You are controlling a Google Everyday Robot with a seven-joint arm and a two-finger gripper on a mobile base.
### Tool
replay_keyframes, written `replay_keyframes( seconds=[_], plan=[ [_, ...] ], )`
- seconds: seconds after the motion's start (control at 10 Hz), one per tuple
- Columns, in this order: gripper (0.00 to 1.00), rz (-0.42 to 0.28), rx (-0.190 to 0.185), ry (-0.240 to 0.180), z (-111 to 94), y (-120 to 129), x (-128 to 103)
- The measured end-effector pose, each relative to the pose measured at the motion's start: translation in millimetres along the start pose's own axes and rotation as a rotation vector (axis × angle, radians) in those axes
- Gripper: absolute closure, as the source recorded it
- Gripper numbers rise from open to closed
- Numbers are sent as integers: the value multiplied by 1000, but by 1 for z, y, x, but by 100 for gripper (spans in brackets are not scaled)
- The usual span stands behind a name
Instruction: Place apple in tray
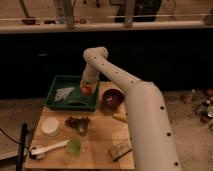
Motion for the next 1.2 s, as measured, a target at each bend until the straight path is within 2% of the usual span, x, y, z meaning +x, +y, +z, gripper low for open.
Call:
replay_keyframes(
  seconds=[0.3, 0.6, 0.7, 0.9, 1.0, 1.2],
  plan=[
    [99, -8, -22, -24, 2, -5, 0],
    [99, -20, -31, -45, 7, -11, 4],
    [96, -25, -30, -55, 10, -14, 6],
    [84, -28, -28, -74, 16, -17, 7],
    [69, -25, -24, -87, 20, -17, 10],
    [50, -15, -19, -101, 22, -15, 14]
  ],
)
